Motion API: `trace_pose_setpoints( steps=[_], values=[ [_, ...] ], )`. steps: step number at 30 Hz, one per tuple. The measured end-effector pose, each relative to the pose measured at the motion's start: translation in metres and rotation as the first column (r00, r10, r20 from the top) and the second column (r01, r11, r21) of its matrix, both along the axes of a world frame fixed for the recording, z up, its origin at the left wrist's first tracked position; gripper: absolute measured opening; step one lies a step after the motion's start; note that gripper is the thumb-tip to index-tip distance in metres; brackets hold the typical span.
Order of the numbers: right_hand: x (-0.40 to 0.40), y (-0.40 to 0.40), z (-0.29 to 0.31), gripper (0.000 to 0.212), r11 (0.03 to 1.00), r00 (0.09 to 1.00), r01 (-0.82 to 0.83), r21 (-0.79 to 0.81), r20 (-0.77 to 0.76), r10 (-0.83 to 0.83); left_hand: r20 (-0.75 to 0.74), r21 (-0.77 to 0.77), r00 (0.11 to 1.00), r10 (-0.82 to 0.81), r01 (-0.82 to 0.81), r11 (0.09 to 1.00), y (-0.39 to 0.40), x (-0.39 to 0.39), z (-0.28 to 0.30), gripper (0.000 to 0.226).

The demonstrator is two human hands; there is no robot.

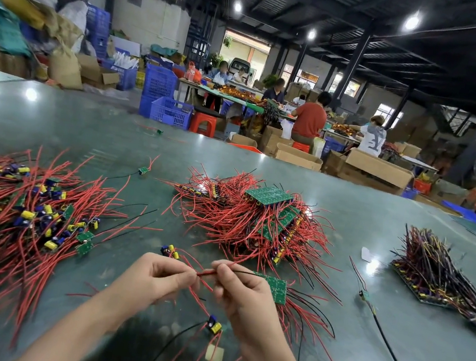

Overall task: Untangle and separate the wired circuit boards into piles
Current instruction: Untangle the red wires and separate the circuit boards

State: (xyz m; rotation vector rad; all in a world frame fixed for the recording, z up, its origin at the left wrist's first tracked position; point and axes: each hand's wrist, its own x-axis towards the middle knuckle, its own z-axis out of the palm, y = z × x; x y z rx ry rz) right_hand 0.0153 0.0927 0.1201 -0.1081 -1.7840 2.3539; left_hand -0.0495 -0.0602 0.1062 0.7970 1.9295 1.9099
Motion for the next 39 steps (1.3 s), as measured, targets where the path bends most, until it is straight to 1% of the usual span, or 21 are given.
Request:
trace_pose_setpoints(
  steps=[1, 2, 4, 6, 7, 11, 14, 18, 20, 22, 23, 25, 27, 29, 31, 32, 34, 35, 36, 37, 39],
  values=[
    [-0.001, 0.0, -0.001, 0.012, 0.994, 0.999, -0.026, -0.103, 0.025, 0.028, -0.001, 0.017, 1.0, 0.009, -0.009, 1.0, 0.0, 0.0, 0.001, 0.021],
    [-0.001, -0.001, -0.001, 0.012, 0.989, 0.999, -0.031, -0.144, 0.037, 0.036, 0.002, 0.025, 1.0, 0.023, -0.023, 0.999, 0.0, 0.0, 0.001, 0.022],
    [-0.002, 0.001, -0.003, 0.012, 0.998, 0.999, 0.018, -0.064, 0.035, -0.015, 0.011, 0.008, 0.998, 0.061, -0.061, 0.998, -0.002, -0.002, 0.0, 0.027],
    [-0.003, 0.004, -0.002, 0.01, 0.996, 0.995, 0.09, 0.023, 0.035, -0.09, 0.013, -0.017, 0.997, 0.081, -0.081, 0.997, -0.004, -0.003, 0.0, 0.026],
    [-0.003, 0.006, -0.002, 0.01, 0.995, 0.995, 0.094, 0.022, 0.035, -0.095, 0.006, -0.021, 0.997, 0.081, -0.081, 0.996, -0.005, -0.004, 0.0, 0.023],
    [-0.001, 0.007, 0.001, 0.013, 0.994, 0.998, -0.031, -0.107, 0.048, 0.037, -0.032, -0.009, 0.996, 0.08, -0.08, 0.997, -0.01, -0.007, 0.002, 0.019],
    [-0.001, 0.012, 0.003, 0.01, 0.991, 0.997, 0.056, -0.119, 0.066, -0.049, -0.053, -0.033, 0.993, 0.105, -0.107, 0.994, -0.013, -0.014, -0.001, 0.02],
    [-0.002, 0.014, 0.002, 0.015, 0.982, 0.985, 0.152, -0.112, 0.104, -0.141, -0.126, -0.103, 0.986, 0.111, -0.124, 0.987, -0.014, -0.019, -0.006, 0.02],
    [-0.002, 0.02, 0.004, 0.009, 0.958, 0.976, 0.206, -0.198, 0.111, -0.187, -0.201, -0.137, 0.964, 0.173, -0.203, 0.97, -0.018, -0.023, -0.009, 0.021],
    [0.0, 0.035, 0.008, 0.016, 0.906, 0.966, 0.257, -0.336, 0.061, -0.252, -0.309, -0.179, 0.907, 0.287, -0.352, 0.919, -0.026, -0.031, -0.013, 0.021],
    [0.002, 0.043, 0.01, 0.017, 0.894, 0.956, 0.287, -0.344, 0.037, -0.292, -0.325, -0.172, 0.88, 0.347, -0.415, 0.893, -0.029, -0.034, -0.014, 0.022],
    [0.004, 0.051, 0.011, 0.011, 0.91, 0.941, 0.334, -0.245, 0.036, -0.336, -0.268, -0.094, 0.868, 0.417, -0.455, 0.886, -0.033, -0.038, -0.014, 0.026],
    [0.002, 0.045, 0.007, 0.008, 0.931, 0.943, 0.333, -0.15, 0.059, -0.327, -0.268, -0.075, 0.85, 0.454, -0.488, 0.87, -0.032, -0.037, -0.013, 0.025],
    [-0.001, 0.037, 0.003, 0.016, 0.946, 0.949, 0.313, -0.082, 0.061, -0.309, -0.394, -0.134, 0.783, 0.482, -0.567, 0.813, -0.028, -0.034, -0.017, 0.02],
    [0.0, 0.031, 0.004, 0.017, 0.955, 0.954, 0.296, -0.029, 0.052, -0.295, -0.567, -0.173, 0.662, 0.49, -0.677, 0.715, -0.025, -0.026, -0.017, 0.014],
    [0.0, 0.03, 0.004, 0.016, 0.954, 0.953, 0.3, -0.008, 0.054, -0.3, -0.636, -0.154, 0.601, 0.484, -0.713, 0.684, -0.025, -0.023, -0.016, 0.013],
    [0.0, 0.029, 0.002, 0.013, 0.946, 0.943, 0.325, 0.008, 0.076, -0.324, -0.709, -0.096, 0.513, 0.485, -0.75, 0.654, -0.026, -0.022, -0.014, 0.02],
    [0.0, 0.028, 0.001, 0.012, 0.943, 0.939, 0.331, 0.004, 0.093, -0.33, -0.724, -0.07, 0.477, 0.498, -0.77, 0.635, -0.027, -0.023, -0.012, 0.029],
    [0.0, 0.026, 0.0, 0.011, 0.943, 0.937, 0.333, 0.007, 0.109, -0.331, -0.742, -0.023, 0.419, 0.523, -0.796, 0.605, -0.031, -0.024, -0.009, 0.037],
    [-0.001, 0.023, -0.001, 0.012, 0.943, 0.935, 0.332, 0.022, 0.12, -0.332, -0.762, 0.049, 0.338, 0.552, -0.82, 0.57, -0.034, -0.026, -0.005, 0.041],
    [-0.001, 0.019, -0.002, 0.013, 0.94, 0.932, 0.334, 0.072, 0.124, -0.341, -0.776, 0.222, 0.164, 0.61, -0.833, 0.507, -0.039, -0.023, 0.005, 0.04]
  ],
)
